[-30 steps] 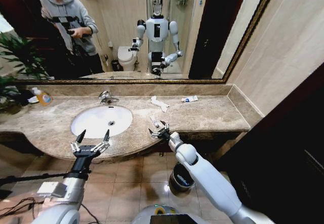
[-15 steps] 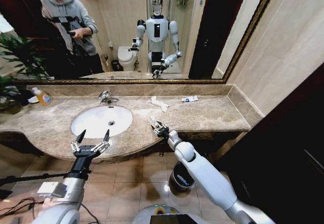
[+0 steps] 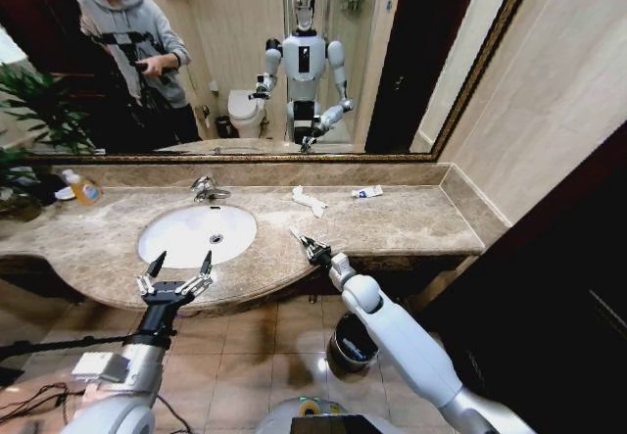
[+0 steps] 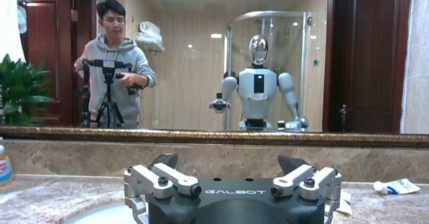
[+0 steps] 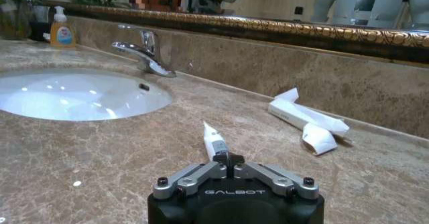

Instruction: Pick up the trash from the sink and place it in the trash bin.

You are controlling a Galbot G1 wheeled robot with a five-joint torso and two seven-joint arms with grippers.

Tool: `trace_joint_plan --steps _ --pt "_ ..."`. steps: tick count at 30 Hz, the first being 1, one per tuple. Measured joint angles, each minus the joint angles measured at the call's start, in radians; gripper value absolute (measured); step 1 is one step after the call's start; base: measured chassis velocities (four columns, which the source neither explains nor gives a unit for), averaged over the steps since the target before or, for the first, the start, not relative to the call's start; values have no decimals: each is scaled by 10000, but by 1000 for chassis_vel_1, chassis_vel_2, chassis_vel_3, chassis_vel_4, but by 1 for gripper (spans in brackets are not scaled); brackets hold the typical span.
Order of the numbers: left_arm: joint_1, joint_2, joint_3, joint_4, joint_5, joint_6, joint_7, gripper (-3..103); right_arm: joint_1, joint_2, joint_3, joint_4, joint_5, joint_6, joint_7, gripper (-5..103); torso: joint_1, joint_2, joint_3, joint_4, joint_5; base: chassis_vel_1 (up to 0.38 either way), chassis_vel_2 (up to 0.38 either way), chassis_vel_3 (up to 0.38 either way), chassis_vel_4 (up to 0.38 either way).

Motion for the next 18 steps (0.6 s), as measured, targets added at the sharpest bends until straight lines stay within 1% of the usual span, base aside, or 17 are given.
trace_joint_plan --steps 11,12,14,15,16,17,18 --pt "0 0 0 0 0 0 0 100 -114 -72 38 299 71 -58 -4 0 0 -1 2 -1 -1 0 0 0 0" --pt "0 0 0 -1 0 0 0 100 -136 -72 71 369 71 -109 -31 -2 1 -1 2 -1 -1 0 0 0 0" --pt "0 0 0 -1 0 0 0 100 -137 -84 97 442 71 -152 -44 8 1 -1 2 0 -1 0 0 0 0" --pt "0 0 0 -1 0 0 0 100 -137 -84 97 442 71 -152 -44 8 1 -1 2 0 -1 0 0 0 0" --pt "0 -1 0 0 0 0 0 100 -124 -91 104 446 71 -160 -45 14 1 -1 2 -1 -1 0 0 0 0" --pt "0 -1 0 0 0 0 0 100 -113 -97 109 446 71 -162 -44 14 1 -1 2 -1 -1 0 0 0 0" --pt "0 0 0 -1 0 0 0 100 -98 -100 112 444 72 -163 -44 19 1 -1 2 -1 -1 0 0 0 0"
